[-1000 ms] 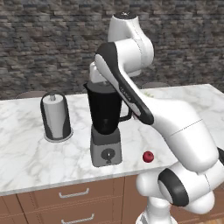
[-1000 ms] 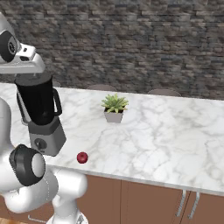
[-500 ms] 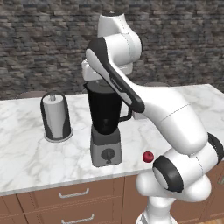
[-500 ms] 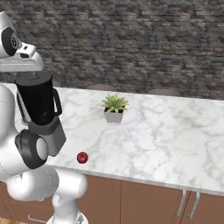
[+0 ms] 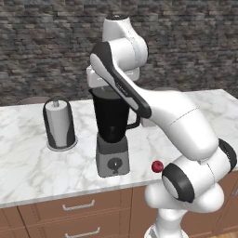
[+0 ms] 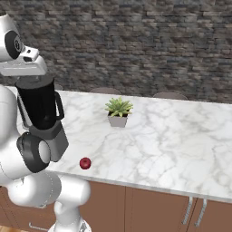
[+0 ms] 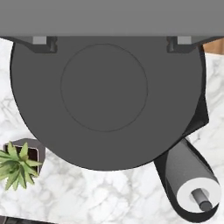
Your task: Open the blender lid, put the apple in the blender, close the lid, and start the blender.
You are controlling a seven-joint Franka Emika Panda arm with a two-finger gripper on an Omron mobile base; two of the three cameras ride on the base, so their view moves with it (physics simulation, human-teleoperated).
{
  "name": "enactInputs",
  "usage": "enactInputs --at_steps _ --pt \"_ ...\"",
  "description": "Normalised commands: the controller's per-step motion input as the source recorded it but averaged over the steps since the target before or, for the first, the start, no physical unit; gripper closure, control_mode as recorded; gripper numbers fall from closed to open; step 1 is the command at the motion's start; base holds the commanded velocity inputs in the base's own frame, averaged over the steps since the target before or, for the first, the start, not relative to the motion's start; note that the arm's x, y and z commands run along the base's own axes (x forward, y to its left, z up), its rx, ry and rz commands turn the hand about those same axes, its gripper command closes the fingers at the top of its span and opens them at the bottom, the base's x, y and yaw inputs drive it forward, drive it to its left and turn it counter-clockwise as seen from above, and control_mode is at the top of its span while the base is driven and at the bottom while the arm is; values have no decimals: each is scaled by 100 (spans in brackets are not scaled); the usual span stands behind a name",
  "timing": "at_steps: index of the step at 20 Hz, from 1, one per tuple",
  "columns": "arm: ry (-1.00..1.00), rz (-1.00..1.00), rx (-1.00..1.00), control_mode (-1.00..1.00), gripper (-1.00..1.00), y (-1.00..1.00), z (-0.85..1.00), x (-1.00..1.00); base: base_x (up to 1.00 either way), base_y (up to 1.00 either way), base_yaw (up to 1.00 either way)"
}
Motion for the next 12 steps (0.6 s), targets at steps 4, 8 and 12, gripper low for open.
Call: enactInputs --at_steps 4,8,12 --pt "0 0 0 -100 -100 -10 -22 16 0 0 0" --pt "0 0 0 -100 -100 0 -18 28 0 0 0" --pt "0 0 0 -100 -100 0 -14 22 0 0 0"
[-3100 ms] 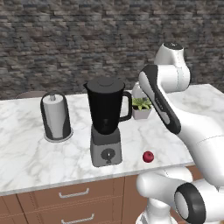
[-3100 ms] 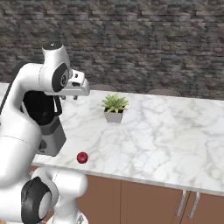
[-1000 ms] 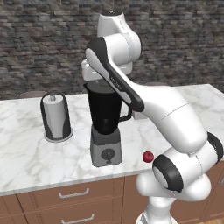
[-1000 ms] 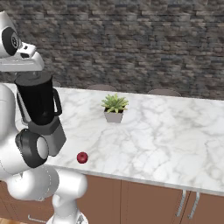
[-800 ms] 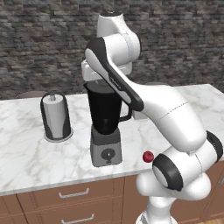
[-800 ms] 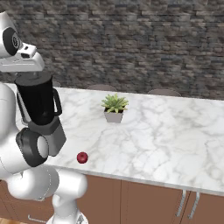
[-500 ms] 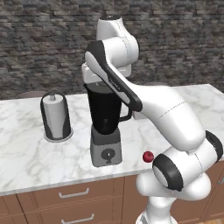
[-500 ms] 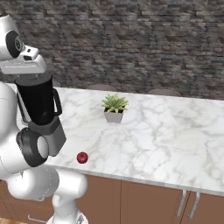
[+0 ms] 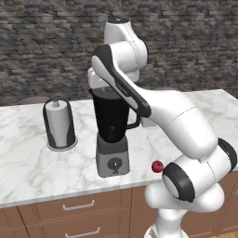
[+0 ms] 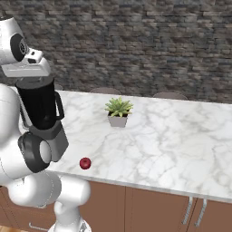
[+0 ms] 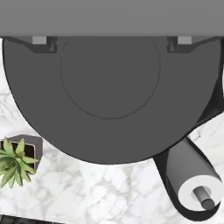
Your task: Open the blender lid, put the apple in the blender, close the lid, and start the blender.
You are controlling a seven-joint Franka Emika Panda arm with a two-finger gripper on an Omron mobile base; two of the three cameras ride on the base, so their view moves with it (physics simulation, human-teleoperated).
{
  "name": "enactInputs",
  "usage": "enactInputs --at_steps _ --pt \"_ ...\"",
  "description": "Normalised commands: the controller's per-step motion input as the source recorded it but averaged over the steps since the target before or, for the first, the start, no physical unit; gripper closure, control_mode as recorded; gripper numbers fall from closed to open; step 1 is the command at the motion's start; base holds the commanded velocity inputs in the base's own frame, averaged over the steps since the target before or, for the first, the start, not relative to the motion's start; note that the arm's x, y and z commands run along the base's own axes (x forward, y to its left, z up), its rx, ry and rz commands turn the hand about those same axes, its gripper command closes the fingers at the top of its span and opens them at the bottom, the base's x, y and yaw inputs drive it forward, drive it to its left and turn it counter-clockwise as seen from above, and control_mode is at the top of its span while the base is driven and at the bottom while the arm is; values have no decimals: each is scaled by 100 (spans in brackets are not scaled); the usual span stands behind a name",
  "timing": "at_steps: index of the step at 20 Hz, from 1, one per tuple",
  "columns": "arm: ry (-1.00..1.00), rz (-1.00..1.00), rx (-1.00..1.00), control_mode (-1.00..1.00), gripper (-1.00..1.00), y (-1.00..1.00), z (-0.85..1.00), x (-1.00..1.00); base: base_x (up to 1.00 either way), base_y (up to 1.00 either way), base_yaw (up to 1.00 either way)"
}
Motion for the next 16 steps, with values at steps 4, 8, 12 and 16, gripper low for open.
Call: enactInputs --at_steps 4,8,12,16 --pt "0 0 0 -100 -100 -2 -22 17 0 0 0" --pt "0 0 1 -100 100 -3 -40 2 0 0 0" --pt "0 0 1 -100 100 -2 -52 0 0 0 0" --pt "0 0 0 -100 100 0 -25 5 0 0 0"
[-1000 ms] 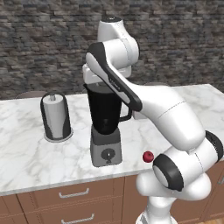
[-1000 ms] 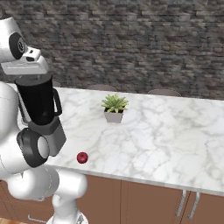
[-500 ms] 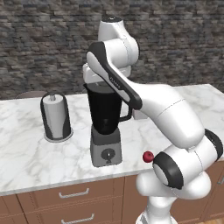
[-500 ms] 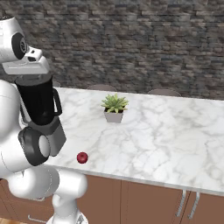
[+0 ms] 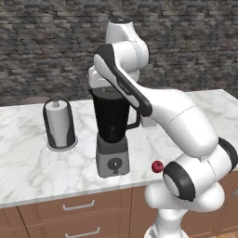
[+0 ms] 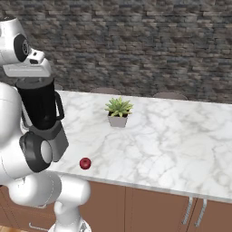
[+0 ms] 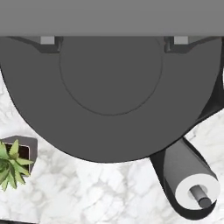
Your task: Open the blender lid, put the apple in the blender, close the lid, and start the blender.
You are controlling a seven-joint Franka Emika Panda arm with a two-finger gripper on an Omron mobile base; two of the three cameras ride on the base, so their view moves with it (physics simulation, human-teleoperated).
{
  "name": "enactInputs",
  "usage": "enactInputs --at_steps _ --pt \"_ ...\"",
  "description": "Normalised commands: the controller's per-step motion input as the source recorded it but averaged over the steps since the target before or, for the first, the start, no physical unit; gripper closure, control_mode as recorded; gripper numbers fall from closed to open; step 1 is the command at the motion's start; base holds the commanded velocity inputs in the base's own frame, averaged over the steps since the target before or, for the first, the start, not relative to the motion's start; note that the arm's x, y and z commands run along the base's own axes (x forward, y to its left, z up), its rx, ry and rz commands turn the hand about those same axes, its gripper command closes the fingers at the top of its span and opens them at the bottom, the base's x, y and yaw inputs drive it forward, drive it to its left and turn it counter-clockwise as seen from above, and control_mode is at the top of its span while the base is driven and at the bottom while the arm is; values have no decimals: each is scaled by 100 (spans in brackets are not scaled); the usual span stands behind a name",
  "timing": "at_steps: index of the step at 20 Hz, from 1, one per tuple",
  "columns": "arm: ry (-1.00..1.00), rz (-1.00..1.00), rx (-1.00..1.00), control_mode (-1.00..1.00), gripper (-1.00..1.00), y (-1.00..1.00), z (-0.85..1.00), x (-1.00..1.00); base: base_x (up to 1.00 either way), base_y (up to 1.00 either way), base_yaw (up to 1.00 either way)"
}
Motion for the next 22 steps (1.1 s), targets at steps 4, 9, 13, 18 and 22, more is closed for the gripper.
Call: enactInputs --at_steps 4,9,13,18,22 --pt "0 -2 0 -100 100 0 -2 -1 0 0 0" --pt "-6 -2 0 -100 100 -2 36 -5 0 0 0" --pt "-19 0 0 -100 100 -10 98 -29 0 0 0" --pt "-14 -1 0 -100 100 -76 49 -31 0 0 0" --pt "-1 -6 0 -100 100 -100 -4 -26 0 0 0"
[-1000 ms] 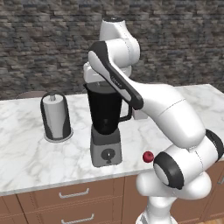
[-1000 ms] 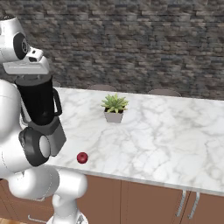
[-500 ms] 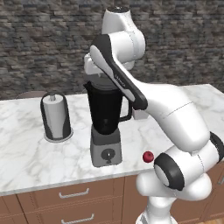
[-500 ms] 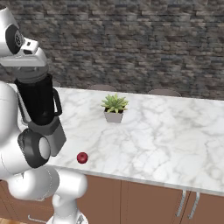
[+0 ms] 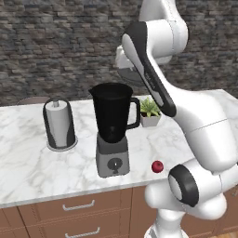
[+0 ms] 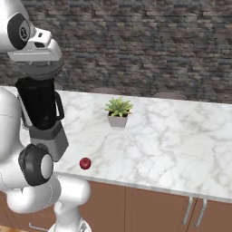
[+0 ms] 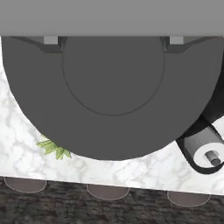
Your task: Open the blender lid, put the apple in the blender, close the lid, and start the blender.
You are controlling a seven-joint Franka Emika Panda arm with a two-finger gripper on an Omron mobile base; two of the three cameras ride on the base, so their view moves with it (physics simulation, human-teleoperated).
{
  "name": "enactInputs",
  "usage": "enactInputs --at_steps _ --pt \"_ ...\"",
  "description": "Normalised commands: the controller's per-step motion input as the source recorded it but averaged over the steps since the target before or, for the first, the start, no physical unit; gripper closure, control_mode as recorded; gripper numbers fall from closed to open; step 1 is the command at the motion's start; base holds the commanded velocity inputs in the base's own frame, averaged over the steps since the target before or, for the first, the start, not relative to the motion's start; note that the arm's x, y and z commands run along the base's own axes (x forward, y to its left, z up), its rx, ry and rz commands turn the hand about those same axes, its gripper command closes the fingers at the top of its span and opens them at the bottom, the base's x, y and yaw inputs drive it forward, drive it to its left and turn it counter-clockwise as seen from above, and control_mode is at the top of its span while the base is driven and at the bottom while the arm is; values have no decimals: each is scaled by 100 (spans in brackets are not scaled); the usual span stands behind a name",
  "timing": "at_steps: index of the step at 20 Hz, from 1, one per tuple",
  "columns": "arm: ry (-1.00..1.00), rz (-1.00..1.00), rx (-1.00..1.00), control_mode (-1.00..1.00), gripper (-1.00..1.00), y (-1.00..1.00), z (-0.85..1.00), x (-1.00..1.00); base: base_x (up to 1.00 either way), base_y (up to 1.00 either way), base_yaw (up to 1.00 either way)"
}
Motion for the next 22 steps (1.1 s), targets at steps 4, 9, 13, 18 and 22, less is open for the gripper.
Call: enactInputs --at_steps 4,9,13,18,22 --pt "0 -9 0 -100 100 -100 -55 -18 0 0 0" --pt "0 -11 4 -100 100 -100 -90 -17 0 0 0" --pt "0 -10 4 -100 100 -100 -100 -9 0 0 0" --pt "3 -8 2 -100 100 -100 -100 1 0 0 0" --pt "14 0 2 -100 100 -100 -100 44 0 0 0"
